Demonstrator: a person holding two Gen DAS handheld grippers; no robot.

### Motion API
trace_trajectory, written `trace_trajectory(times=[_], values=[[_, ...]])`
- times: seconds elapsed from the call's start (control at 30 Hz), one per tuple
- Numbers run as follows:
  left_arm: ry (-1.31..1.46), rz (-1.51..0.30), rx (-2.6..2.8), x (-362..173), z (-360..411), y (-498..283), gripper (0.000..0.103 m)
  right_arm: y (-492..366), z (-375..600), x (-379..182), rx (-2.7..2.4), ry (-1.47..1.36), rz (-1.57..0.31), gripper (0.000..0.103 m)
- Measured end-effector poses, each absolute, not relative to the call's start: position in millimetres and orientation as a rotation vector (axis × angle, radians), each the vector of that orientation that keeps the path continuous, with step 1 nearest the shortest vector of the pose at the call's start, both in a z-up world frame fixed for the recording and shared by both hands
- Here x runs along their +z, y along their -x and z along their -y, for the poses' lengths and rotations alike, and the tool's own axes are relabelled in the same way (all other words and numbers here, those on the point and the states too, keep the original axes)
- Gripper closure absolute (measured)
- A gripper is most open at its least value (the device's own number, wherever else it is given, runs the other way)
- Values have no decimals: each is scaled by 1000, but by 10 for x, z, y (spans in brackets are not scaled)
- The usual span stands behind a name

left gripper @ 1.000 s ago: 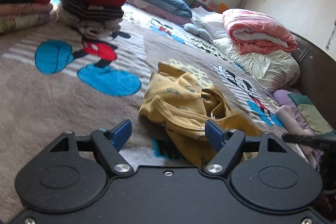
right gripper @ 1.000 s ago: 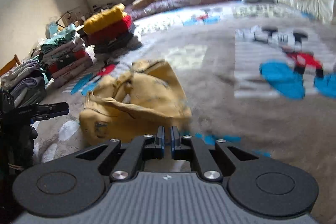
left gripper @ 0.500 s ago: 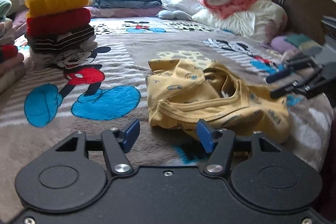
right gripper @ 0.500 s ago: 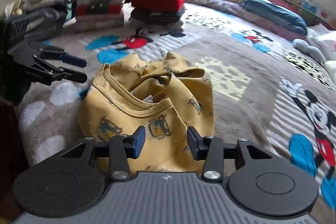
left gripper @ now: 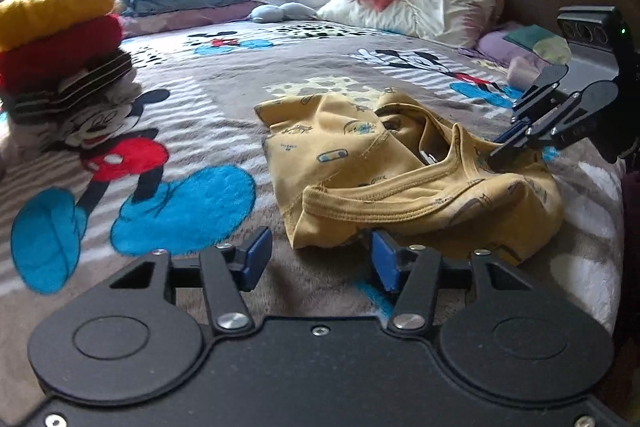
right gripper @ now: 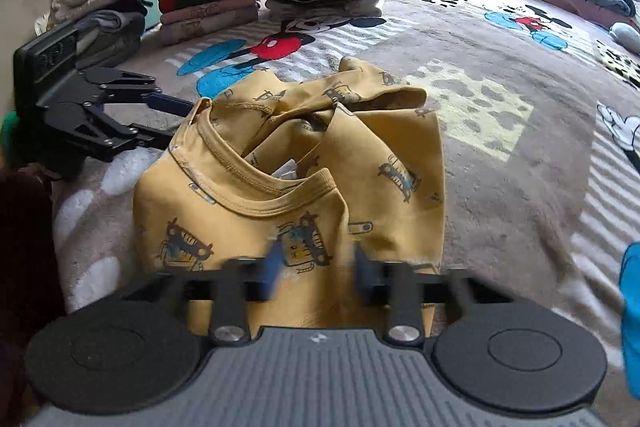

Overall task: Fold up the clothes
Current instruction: 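Grasp the shirt hem with the left tool while the right tool holds its edge, then lift the yellow shirt with both tools and shake it open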

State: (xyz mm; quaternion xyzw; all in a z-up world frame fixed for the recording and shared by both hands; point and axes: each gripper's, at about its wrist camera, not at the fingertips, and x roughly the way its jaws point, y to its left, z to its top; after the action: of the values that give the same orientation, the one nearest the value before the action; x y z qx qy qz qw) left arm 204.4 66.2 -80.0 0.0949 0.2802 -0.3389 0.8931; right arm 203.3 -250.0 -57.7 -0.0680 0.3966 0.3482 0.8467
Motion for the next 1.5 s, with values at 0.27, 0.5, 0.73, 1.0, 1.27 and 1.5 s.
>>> trace_trajectory(times=[0.27, 0.5, 0.73, 1.0, 1.27, 1.5], values=[[-289, -575, -787, -808, -519, -2121, 68, -1681, 2644, -526, 697, 101, -749, 98], [-294, -517, -716, -655, -515, -1992, 93, -1528, 2729, -504, 622, 78, -690, 98], [-239, -348, -611, -146, -476, -1539, 95, -1413, 2760, -65, 593, 98, -553, 98], [-278, -221, -510, 593, -276, -1265, 96, -1270, 2939, 642, 566, 138, -392, 99], [-372, -133, -472, 1406, -164, -1085, 96, -1081, 3076, 1440, 577, 196, -235, 99], [-445, -75, -460, 1812, -145, -887, 96, -922, 3164, 2010, 601, 254, -152, 99]])
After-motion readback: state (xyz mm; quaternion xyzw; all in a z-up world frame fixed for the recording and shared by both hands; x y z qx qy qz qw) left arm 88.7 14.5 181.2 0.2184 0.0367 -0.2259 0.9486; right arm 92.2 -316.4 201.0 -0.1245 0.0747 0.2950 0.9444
